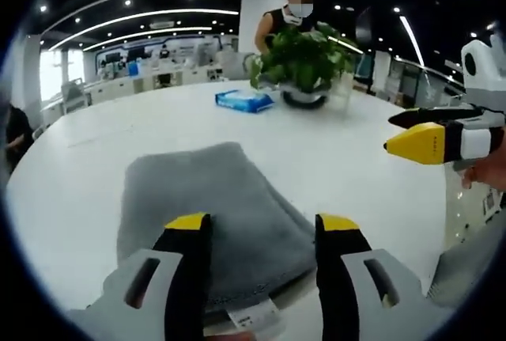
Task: Open the folded towel by lifting each exposed corner and separating the folded layers until the towel lies flat within the target outline without major curled edges
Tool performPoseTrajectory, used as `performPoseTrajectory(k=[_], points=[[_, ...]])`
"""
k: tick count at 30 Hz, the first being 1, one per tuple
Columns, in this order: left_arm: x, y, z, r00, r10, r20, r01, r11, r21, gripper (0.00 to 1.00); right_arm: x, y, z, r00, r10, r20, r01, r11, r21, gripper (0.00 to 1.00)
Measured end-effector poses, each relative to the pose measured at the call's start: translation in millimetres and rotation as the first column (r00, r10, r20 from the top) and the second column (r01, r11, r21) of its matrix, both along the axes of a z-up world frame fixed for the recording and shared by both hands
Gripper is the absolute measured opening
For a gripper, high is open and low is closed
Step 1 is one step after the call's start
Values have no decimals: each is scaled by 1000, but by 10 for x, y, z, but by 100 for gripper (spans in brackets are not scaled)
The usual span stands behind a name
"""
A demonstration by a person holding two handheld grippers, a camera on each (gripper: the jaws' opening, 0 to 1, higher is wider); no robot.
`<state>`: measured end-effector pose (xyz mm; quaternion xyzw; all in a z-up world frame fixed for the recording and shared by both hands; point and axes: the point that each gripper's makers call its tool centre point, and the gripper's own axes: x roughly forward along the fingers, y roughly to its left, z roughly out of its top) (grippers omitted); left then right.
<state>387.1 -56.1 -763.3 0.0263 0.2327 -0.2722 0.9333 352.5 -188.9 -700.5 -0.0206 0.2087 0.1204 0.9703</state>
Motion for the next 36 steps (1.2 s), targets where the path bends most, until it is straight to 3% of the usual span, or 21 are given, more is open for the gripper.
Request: performPoseTrajectory(k=[12, 23, 36], points=[[-29, 25, -185, 999, -8, 48, 2, 991, 133, 57, 7, 25, 1, 1000, 13, 2, -13, 1000, -7, 70], [-11, 52, -189, 998, -7, 54, -1, 988, 154, 53, 2, 35, 7, 1000, 18, 2, -18, 1000, 10, 70], [-5, 155, -113, 999, -8, 31, 3, 986, 164, 25, -2, 52, 14, 1000, 26, 5, -26, 1000, 11, 69]])
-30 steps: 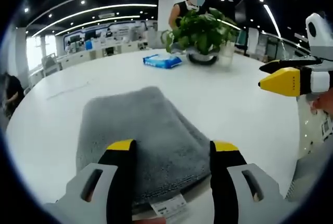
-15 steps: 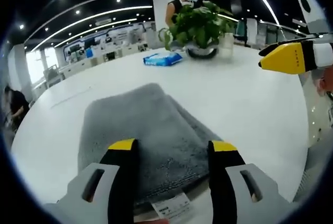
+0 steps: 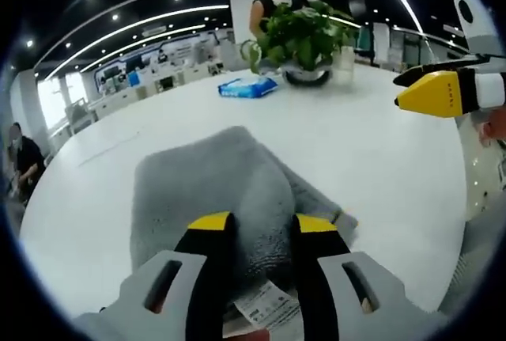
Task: Open the folded towel by lifting each exposed corner and separating the folded layers until the towel lies flat within the target outline without major curled edges
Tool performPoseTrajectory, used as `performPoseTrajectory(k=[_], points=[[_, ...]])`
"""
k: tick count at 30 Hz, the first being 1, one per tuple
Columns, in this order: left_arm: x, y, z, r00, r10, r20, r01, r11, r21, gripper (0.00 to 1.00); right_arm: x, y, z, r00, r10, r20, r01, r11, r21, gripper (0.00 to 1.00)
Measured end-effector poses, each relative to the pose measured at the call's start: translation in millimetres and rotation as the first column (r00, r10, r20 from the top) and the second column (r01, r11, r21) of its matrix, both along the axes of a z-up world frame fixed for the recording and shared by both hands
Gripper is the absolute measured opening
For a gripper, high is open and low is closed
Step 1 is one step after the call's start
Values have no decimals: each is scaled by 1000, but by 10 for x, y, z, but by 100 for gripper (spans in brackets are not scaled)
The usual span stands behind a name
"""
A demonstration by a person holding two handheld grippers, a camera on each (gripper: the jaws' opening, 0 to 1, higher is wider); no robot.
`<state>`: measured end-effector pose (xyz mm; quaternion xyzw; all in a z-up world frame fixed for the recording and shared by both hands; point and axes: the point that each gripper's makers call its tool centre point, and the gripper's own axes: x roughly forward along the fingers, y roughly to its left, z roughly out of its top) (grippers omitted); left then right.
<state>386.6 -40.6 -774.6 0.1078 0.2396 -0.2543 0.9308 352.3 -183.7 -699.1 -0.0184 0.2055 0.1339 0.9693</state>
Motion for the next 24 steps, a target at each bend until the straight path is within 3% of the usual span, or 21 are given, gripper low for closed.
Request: performPoseTrajectory(k=[3, 7, 10, 24], points=[[21, 40, 23, 1000, -2, 4, 2, 1000, 12, 19, -2, -4, -2, 1000, -1, -1, 1, 1000, -3, 69], [48, 72, 69, 1000, 10, -14, -10, 1000, -23, 18, -3, -2, -1, 1000, 0, -1, 0, 1000, -2, 69], [50, 68, 177, 1000, 18, -6, -18, 997, -70, 18, -6, -2, -8, 1000, 2, -4, -2, 1000, -7, 69], [147, 260, 496, 996, 83, 36, -76, 982, -171, 15, -23, 61, -47, 999, 33, -17, -34, 999, -36, 68]])
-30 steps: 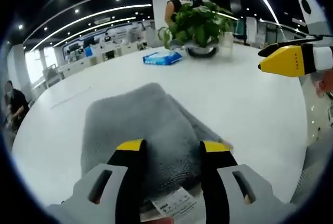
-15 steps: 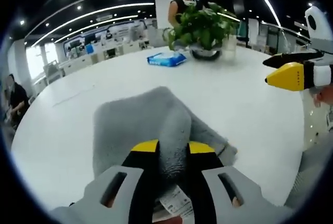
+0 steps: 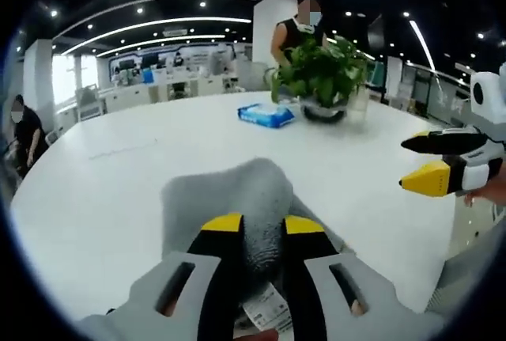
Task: Open the folded towel by lifting each exposed corner and separating the folded layers until the towel lies flat within the target outline without major curled edges
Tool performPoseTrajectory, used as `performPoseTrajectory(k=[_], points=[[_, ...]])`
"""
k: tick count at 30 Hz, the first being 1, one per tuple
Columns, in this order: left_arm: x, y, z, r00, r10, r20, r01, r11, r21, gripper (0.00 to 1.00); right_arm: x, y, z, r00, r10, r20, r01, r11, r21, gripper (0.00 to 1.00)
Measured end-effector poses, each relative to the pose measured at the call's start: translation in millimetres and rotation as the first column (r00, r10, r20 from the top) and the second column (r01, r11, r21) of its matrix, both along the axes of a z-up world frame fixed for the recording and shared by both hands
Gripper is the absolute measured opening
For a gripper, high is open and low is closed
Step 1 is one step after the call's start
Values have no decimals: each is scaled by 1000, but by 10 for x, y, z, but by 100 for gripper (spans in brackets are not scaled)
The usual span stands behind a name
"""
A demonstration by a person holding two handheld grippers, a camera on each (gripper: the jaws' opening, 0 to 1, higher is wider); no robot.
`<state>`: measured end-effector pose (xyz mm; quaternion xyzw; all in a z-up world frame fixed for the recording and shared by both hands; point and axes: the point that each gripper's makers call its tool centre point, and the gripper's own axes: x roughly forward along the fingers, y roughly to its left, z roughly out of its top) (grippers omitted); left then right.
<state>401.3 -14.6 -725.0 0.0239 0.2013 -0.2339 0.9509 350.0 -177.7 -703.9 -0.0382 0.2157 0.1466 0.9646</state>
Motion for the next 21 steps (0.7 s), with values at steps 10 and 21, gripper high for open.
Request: performPoseTrajectory(k=[10, 21], points=[[67, 220, 181, 997, 63, 42, -61, 997, -51, 15, -18, 50, -29, 1000, 18, -15, -18, 1000, 12, 68], [127, 463, 310, 987, 138, 78, -129, 986, -105, 15, -39, 106, -93, 998, 43, -41, -43, 999, 4, 66]])
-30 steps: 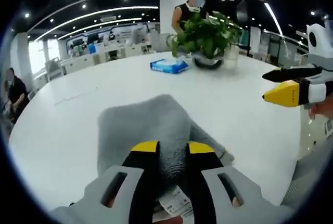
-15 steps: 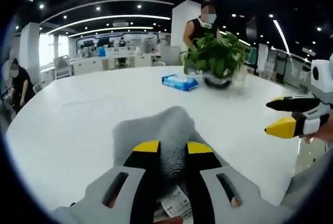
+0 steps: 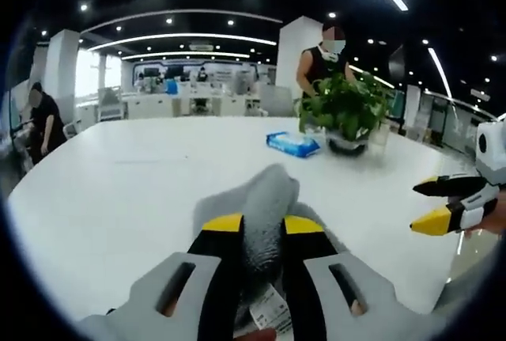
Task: Open the folded towel by lifting each exposed corner and separating the folded layers until the towel lies flat within the target outline without major curled edges
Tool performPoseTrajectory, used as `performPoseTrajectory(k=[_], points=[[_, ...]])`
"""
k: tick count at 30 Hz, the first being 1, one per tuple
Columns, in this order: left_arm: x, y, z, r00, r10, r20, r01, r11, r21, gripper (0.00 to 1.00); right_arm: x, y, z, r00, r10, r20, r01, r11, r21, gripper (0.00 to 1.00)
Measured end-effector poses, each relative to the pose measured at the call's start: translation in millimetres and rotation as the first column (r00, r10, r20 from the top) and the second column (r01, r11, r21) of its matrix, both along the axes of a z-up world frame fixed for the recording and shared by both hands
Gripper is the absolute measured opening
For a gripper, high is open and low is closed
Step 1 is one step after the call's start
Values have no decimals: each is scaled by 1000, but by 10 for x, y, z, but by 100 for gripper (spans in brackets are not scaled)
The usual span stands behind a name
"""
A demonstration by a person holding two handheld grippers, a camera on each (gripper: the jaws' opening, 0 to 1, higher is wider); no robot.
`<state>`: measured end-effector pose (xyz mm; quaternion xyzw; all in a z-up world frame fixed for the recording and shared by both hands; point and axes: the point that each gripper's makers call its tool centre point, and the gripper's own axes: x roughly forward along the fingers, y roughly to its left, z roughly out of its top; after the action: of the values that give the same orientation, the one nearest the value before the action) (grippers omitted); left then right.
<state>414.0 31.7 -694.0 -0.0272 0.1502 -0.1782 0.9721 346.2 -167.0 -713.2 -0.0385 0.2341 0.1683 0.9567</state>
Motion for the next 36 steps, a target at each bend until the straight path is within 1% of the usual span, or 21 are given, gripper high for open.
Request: performPoseTrajectory(k=[6, 11, 15, 18, 20, 30, 36], points=[[32, 186, 110, 998, 61, 28, -60, 997, -43, 15, -10, 22, -21, 1000, 14, -5, -14, 1000, -20, 65], [28, 319, 119, 994, 99, 34, -97, 994, -54, 15, -20, 41, -45, 1000, 26, -11, -26, 999, -39, 65], [7, 429, 98, 992, 122, 39, -122, 992, -21, 15, -24, 50, -35, 999, 32, -5, -33, 998, -50, 65], [-3, 512, 86, 989, 141, 34, -139, 989, -43, 15, -27, 53, -43, 999, 34, -9, -34, 998, -50, 65], [-16, 559, 84, 987, 154, 33, -153, 987, -47, 15, -30, 56, -51, 999, 36, -13, -37, 998, -54, 65], [-55, 800, -13, 978, 208, 30, -208, 978, -24, 16, -41, 80, -82, 998, 53, -22, -54, 996, -75, 65], [-101, 953, -92, 969, 245, 11, -245, 970, -4, 16, -43, 82, -93, 998, 54, -26, -56, 995, -77, 65]])
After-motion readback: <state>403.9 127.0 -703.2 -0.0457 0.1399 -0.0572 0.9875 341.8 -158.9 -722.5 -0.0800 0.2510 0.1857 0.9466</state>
